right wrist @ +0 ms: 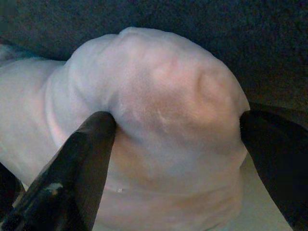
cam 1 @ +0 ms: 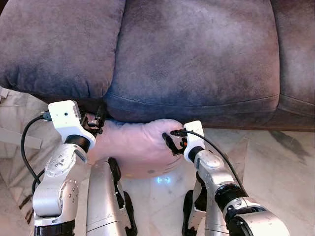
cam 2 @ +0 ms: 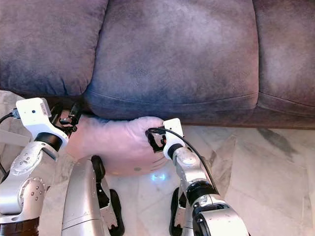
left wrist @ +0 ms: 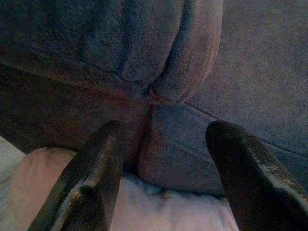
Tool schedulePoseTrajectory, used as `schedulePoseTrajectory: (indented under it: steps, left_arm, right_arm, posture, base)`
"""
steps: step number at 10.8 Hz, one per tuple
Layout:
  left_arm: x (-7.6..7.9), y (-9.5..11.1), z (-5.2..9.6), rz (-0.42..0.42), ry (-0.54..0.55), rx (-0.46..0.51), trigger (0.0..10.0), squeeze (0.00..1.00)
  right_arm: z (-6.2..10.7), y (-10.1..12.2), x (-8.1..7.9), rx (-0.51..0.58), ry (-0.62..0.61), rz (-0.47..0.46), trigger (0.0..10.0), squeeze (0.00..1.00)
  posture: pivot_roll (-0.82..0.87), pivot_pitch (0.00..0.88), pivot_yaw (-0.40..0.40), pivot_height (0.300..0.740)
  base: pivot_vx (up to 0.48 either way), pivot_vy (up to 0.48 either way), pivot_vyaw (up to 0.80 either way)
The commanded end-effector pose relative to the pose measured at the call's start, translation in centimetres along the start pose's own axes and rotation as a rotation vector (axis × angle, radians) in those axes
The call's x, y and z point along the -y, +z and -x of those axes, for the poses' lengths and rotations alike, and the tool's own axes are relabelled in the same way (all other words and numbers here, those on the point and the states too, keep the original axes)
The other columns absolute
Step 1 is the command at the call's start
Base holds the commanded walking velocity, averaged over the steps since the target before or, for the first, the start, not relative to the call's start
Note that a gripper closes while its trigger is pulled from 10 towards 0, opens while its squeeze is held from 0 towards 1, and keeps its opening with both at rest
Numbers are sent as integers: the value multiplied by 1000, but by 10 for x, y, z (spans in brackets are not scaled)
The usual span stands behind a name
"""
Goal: Move the pillow to the sofa from floor
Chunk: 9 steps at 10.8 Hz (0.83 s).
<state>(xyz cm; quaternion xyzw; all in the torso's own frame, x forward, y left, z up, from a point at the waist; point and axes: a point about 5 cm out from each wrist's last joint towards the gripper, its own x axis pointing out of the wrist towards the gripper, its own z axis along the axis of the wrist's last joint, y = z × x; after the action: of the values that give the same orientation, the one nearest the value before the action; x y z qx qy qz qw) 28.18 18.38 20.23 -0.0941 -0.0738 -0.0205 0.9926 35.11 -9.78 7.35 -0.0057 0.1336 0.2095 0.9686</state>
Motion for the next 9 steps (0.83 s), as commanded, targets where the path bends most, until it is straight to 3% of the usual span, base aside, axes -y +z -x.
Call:
schedulePoseTrajectory:
  steps: [1,4,6,7,9]
  left_arm:
    - [-3,-1,6,-19,11,-21,10000,0]
    - [1,-1,8,-33,8,-36,10000,0]
    - [1,0,10,-38,9,-42,10000,0]
    - [0,0,10,-41,11,-44,10000,0]
    - [0,0,8,-47,5,-48,10000,0]
  right_arm:
    - [2,-16,-7,-66,12,15,10000,0]
    - [0,-18,-10,-96,-3,100,10000,0]
    - [-2,-15,-16,-68,13,73,10000,0]
    - [-3,-13,-17,-54,17,67,0,0]
    - [-5,-6,-17,-39,12,67,0,0]
  posture:
    - [282,535,53,492]
    - [284,548,55,492]
    - [285,547,58,492]
    - [284,544,59,492]
    - [281,542,64,492]
  base:
    - [0,0,0]
    - [0,0,0]
    - [0,0,0]
    - [0,0,0]
    - [0,0,0]
